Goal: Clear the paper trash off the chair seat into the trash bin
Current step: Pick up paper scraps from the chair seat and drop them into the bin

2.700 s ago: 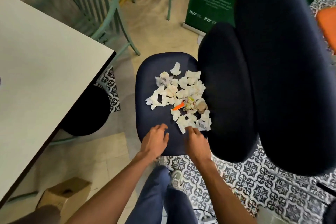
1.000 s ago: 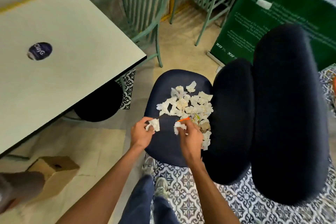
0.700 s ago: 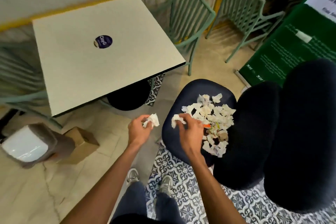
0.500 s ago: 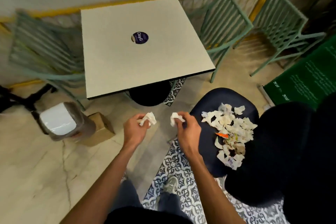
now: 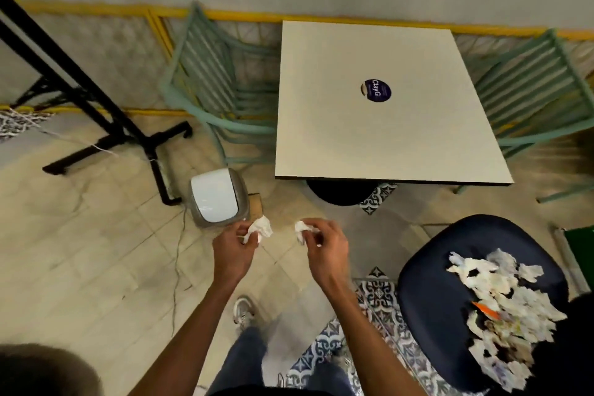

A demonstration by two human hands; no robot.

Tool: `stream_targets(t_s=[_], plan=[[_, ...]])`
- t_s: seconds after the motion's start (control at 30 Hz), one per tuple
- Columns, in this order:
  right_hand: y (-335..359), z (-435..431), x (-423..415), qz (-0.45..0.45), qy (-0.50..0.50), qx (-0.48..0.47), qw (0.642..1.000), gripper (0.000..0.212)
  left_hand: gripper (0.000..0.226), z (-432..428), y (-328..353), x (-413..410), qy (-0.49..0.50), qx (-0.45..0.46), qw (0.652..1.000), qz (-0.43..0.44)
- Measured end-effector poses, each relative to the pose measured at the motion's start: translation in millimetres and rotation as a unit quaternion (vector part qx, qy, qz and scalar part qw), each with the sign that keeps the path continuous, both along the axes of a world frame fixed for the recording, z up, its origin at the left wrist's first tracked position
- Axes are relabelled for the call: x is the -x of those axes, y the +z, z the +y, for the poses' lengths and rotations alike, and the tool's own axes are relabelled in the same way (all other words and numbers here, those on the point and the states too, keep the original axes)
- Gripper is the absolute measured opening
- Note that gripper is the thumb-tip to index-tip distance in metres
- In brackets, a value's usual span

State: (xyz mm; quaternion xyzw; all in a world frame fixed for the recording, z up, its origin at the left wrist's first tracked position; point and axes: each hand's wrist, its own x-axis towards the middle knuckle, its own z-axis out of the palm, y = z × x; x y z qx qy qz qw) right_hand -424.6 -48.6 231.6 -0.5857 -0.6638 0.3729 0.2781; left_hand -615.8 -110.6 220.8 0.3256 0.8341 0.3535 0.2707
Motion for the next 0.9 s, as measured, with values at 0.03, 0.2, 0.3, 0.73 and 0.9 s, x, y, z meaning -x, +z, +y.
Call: stream_targets(t_s=[0.03,0.2,0.3,0.73,0.9], plan=[[-2.6,-0.4,18.2,0.0,0.006,0.004,1.0,0.024,0.014,-3.4,-2.6,18.0,0.004,0.007,1.0,0.002],[-21.5,2.9,104.4,-0.039,0.042,0.022,0.998,0.026,0.011,-12.6,-21.3,99.5,0.012,0.019,0.999,0.027],[-38.2,9.0,151.4,-0.074,0.077,0.044,0.993,0.022,0.012,-13.9,-32.6,138.2,0.018,0.02,0.999,0.039],[-148.8,61.1,277.2,-0.214,0.203,0.08,0.952,0.031,0.011,-10.2,-101.7,216.2,0.023,0.069,0.993,0.089],[-177.9,74.5,307.3,-0.259,0.246,0.108,0.928,0.044,0.013,-3.1,-123.7,226.9,0.009,0.099,0.991,0.09]])
